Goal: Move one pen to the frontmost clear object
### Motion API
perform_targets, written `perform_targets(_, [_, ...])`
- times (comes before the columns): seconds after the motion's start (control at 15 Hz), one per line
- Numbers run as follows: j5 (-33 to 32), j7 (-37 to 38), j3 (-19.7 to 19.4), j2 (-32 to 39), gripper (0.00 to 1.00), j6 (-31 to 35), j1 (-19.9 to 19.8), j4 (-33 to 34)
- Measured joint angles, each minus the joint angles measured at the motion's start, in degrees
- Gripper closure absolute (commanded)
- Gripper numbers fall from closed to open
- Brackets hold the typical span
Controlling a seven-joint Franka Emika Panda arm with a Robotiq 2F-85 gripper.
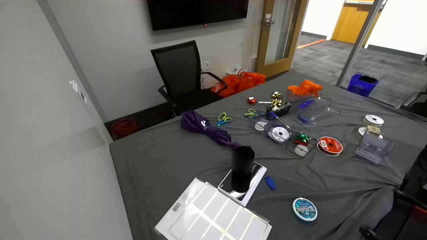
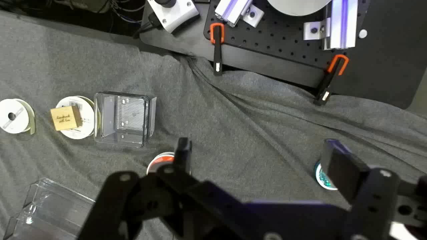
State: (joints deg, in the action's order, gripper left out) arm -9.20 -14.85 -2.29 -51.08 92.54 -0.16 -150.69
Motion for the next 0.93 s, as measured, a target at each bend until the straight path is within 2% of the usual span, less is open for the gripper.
perform_targets(0.67, [0.46, 0.54, -0.43, 0.64, 0.00, 1.08, 0.51, 0.00])
perform_targets(0.93, [1.37, 3.43, -0.46, 7.30, 0.00, 6.55, 1.13, 1.85])
